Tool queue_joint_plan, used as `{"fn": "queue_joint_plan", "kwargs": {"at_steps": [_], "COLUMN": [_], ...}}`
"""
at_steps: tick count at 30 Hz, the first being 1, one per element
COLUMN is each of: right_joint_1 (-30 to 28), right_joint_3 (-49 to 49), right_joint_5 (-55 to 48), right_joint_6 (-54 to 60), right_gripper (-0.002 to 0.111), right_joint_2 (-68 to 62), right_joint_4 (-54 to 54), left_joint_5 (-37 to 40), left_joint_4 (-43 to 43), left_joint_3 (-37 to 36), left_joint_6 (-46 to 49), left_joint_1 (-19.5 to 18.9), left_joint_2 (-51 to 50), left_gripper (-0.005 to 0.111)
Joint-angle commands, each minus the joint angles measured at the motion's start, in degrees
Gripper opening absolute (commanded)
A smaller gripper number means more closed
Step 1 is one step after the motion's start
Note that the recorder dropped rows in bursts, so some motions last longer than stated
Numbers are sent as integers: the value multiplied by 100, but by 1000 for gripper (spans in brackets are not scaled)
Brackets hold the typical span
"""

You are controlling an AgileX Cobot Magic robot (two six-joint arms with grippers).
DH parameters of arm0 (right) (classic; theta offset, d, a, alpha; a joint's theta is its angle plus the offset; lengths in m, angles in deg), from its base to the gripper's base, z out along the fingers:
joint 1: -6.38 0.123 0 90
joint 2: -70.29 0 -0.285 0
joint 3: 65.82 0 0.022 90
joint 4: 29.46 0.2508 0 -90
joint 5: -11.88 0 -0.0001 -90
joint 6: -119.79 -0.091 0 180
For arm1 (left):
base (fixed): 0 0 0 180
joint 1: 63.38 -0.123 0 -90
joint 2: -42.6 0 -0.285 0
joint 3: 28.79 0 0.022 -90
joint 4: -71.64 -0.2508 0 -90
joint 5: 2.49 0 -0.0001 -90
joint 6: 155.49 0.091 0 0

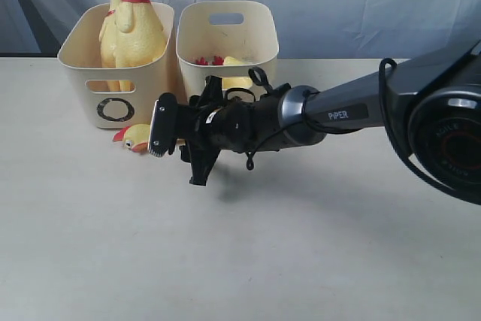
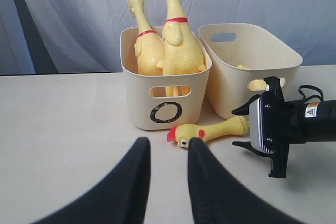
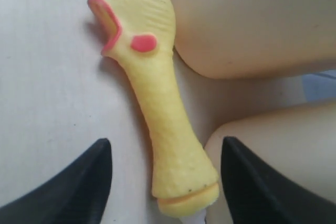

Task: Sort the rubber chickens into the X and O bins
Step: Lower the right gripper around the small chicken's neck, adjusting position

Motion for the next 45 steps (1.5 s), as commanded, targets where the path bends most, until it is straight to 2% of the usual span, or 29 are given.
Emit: {"fn": "queue_joint_plan", "kwargs": {"at_steps": [1, 10, 38, 42, 45], "right_joint_1": [-92, -102, 137, 137, 137], "right_joint_3": [14, 14, 14, 14, 14], "right_joint_5": [-22, -9, 157, 270, 333], "right_joint_6": [25, 288, 464, 691, 1475], "right_gripper": [58, 58, 58, 57, 50], "right_joint_2": [19, 19, 32, 32, 32], "right_joint_4": [-95, -579, -618, -158, 660], "left_joint_5": [-29, -29, -29, -29, -29], "left_joint_4": [32, 32, 32, 32, 32], "left_joint_3": [-17, -17, -17, -17, -17], "left_joint_6": [5, 5, 5, 5, 5], "left_joint_1": [3, 3, 3, 3, 3], "left_joint_2": [37, 37, 37, 37, 37], "left_gripper": [25, 25, 25, 25, 25]}}
